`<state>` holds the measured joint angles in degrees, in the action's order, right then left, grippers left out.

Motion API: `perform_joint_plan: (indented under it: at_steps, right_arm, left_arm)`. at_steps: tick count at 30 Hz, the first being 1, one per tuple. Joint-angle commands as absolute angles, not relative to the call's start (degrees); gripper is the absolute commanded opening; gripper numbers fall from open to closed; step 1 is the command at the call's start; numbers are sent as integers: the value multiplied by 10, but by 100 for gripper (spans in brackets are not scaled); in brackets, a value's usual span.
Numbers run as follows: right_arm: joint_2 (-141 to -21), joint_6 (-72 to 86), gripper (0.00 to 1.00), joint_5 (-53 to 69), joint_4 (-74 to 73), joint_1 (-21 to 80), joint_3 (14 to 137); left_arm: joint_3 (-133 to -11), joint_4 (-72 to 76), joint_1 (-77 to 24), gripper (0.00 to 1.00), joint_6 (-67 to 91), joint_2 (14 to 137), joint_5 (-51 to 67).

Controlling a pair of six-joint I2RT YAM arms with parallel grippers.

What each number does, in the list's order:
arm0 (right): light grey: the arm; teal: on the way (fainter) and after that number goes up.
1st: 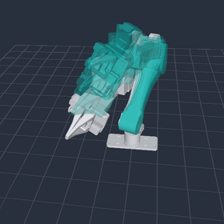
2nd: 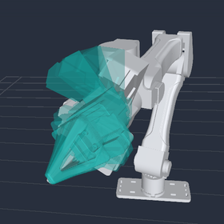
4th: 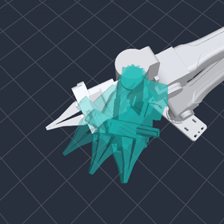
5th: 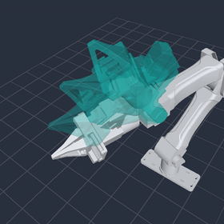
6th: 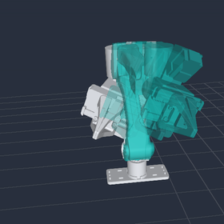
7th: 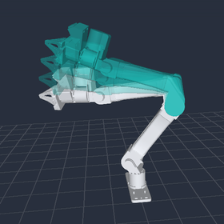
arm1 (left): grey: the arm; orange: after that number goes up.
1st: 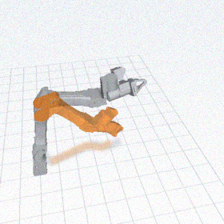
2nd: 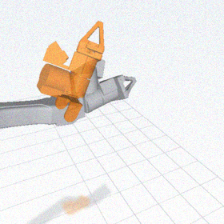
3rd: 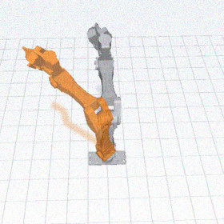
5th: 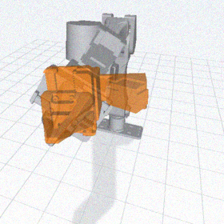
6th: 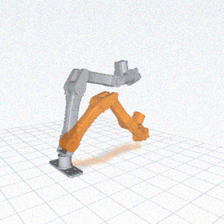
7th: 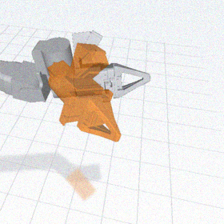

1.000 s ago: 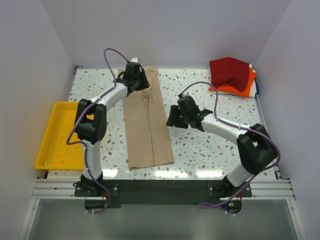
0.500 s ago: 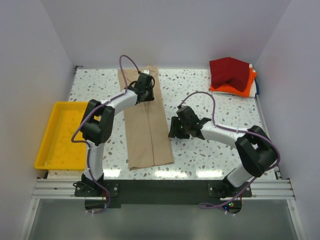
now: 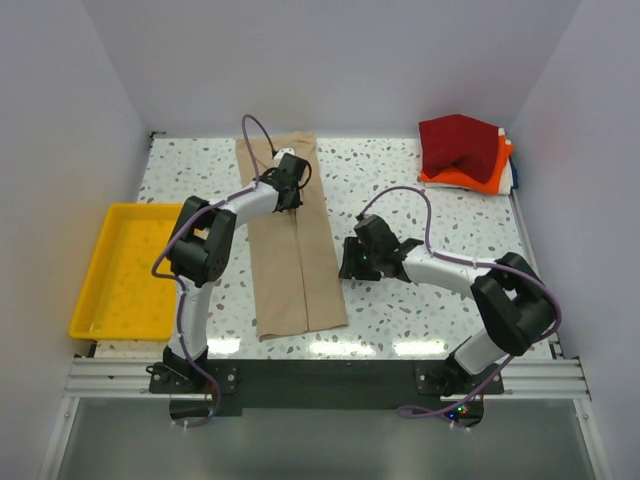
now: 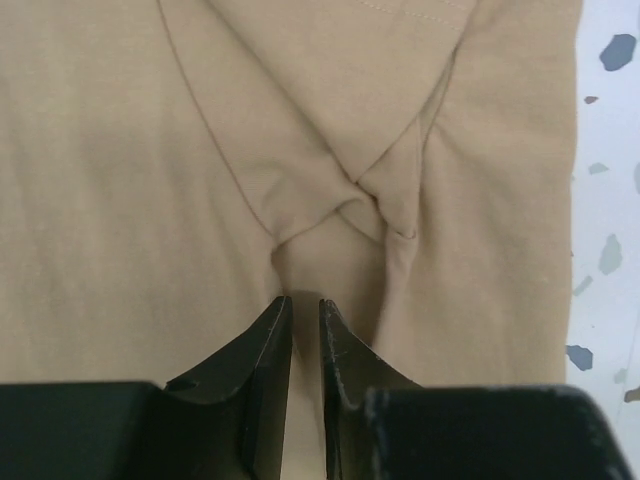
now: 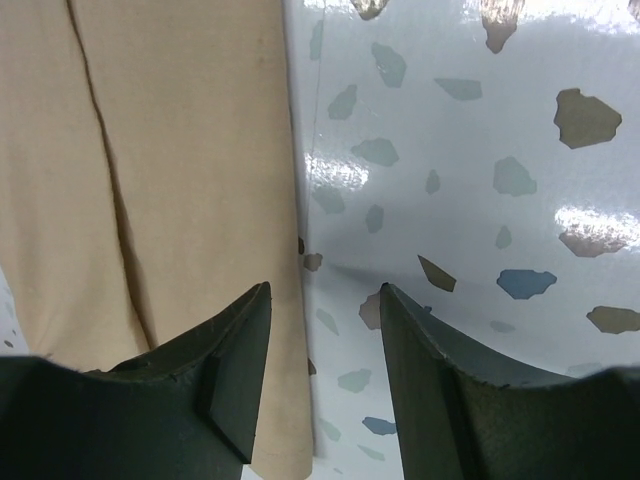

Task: Fold and stack the t-shirts
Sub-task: Fold the tshirt

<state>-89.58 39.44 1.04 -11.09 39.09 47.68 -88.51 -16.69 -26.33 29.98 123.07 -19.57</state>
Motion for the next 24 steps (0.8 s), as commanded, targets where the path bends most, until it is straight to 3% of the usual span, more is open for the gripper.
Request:
perform_joint_plan:
  at_steps: [1, 9, 17, 21, 24]
  right_arm:
    - [-885, 392, 51, 4, -100, 396, 466]
    - [-875, 379, 50, 2, -120, 396, 466]
    - [-817, 374, 50, 40, -170, 395, 444]
    - [-783, 392, 50, 111, -170, 395, 408]
    - [-766, 399, 50, 152, -167, 399, 375]
  left_arm:
    - [-904, -178, -264, 22, 309, 1217, -250]
    - [-915, -172, -264, 18, 306, 1219, -240]
    - [-868, -179, -263, 31, 341, 1088, -171]
    - [-776, -234, -263, 33, 410, 995, -183]
    - [-643, -249, -263, 36, 457, 910, -175]
